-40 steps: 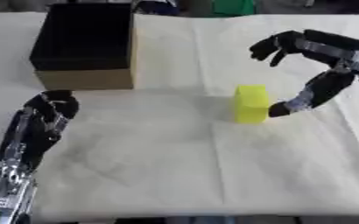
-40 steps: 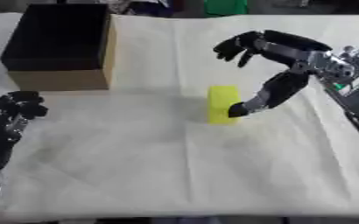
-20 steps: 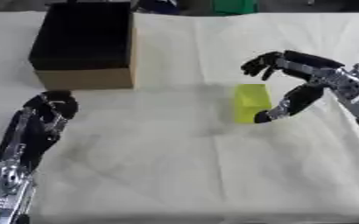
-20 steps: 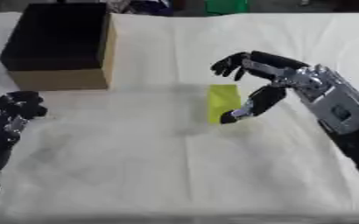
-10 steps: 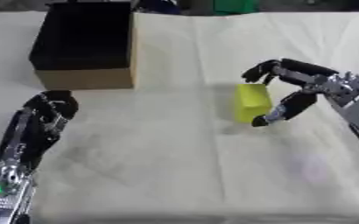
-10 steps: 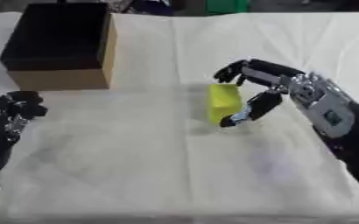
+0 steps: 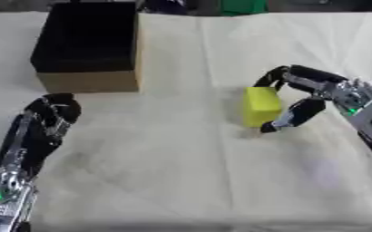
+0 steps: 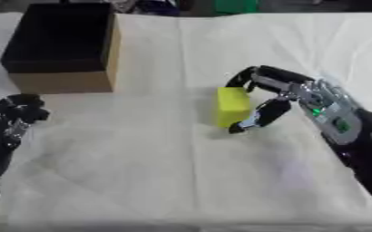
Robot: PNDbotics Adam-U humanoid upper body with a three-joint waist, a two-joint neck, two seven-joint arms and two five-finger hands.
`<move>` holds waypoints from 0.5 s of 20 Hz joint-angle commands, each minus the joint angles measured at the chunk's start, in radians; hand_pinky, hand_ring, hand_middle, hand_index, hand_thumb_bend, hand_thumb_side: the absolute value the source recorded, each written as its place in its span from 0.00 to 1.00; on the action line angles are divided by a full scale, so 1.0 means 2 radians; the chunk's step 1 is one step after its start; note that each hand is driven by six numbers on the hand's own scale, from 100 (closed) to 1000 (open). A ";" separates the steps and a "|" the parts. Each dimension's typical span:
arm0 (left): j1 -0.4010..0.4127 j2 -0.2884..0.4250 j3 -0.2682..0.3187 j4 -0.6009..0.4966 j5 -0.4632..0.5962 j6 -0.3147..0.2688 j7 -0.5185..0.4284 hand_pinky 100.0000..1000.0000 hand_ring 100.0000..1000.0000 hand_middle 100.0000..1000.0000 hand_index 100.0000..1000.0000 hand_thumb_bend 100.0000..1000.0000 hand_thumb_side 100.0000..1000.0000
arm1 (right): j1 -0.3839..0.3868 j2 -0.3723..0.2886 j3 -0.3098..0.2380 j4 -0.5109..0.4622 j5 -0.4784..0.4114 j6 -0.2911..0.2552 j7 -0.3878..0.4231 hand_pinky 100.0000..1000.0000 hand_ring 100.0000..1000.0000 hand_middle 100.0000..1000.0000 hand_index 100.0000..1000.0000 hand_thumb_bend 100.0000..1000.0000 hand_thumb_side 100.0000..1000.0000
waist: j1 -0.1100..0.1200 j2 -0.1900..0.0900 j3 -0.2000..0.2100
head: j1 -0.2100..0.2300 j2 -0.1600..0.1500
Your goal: Pick up objects on the table and place them in the box.
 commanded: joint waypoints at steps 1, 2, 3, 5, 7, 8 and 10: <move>-0.004 0.006 0.000 -0.008 0.001 -0.001 -0.001 0.64 0.56 0.55 0.67 0.56 0.50 | -0.008 -0.009 -0.009 -0.001 0.012 -0.003 -0.010 0.66 0.73 0.51 0.71 0.66 0.30 | 0.000 -0.006 0.000 | -0.001 -0.001; -0.004 0.006 0.000 -0.008 0.001 -0.001 0.000 0.64 0.56 0.55 0.67 0.56 0.50 | -0.008 -0.009 -0.009 -0.001 0.016 -0.003 -0.014 0.66 0.72 0.48 0.68 0.65 0.27 | 0.000 -0.006 0.000 | -0.001 -0.001; -0.004 0.006 0.000 -0.008 0.001 -0.001 0.000 0.64 0.56 0.55 0.67 0.56 0.50 | -0.008 -0.009 -0.009 -0.002 0.019 -0.004 -0.018 0.65 0.71 0.45 0.66 0.63 0.26 | 0.000 -0.007 0.000 | 0.000 -0.001; -0.004 0.006 0.000 -0.008 0.001 0.000 0.000 0.64 0.56 0.55 0.67 0.56 0.50 | -0.008 -0.009 -0.010 -0.003 0.026 -0.006 -0.029 0.63 0.68 0.37 0.58 0.63 0.22 | 0.000 -0.007 0.000 | 0.000 -0.001; -0.004 0.006 0.000 -0.008 0.001 0.000 0.000 0.64 0.56 0.55 0.67 0.56 0.50 | -0.008 -0.009 -0.012 -0.004 0.031 -0.006 -0.045 0.62 0.66 0.31 0.52 0.55 0.22 | 0.000 -0.007 0.000 | -0.001 -0.001; -0.004 0.006 0.000 -0.008 0.001 0.000 0.000 0.64 0.56 0.55 0.67 0.56 0.50 | -0.008 -0.008 -0.012 -0.004 0.033 -0.006 -0.054 0.61 0.64 0.29 0.49 0.52 0.20 | 0.000 -0.007 -0.001 | -0.001 -0.001; -0.004 0.006 0.000 -0.008 0.001 0.000 0.000 0.64 0.56 0.55 0.67 0.56 0.50 | -0.008 -0.008 -0.013 -0.005 0.035 -0.004 -0.072 0.59 0.61 0.24 0.44 0.45 0.14 | 0.000 -0.007 -0.001 | -0.001 -0.001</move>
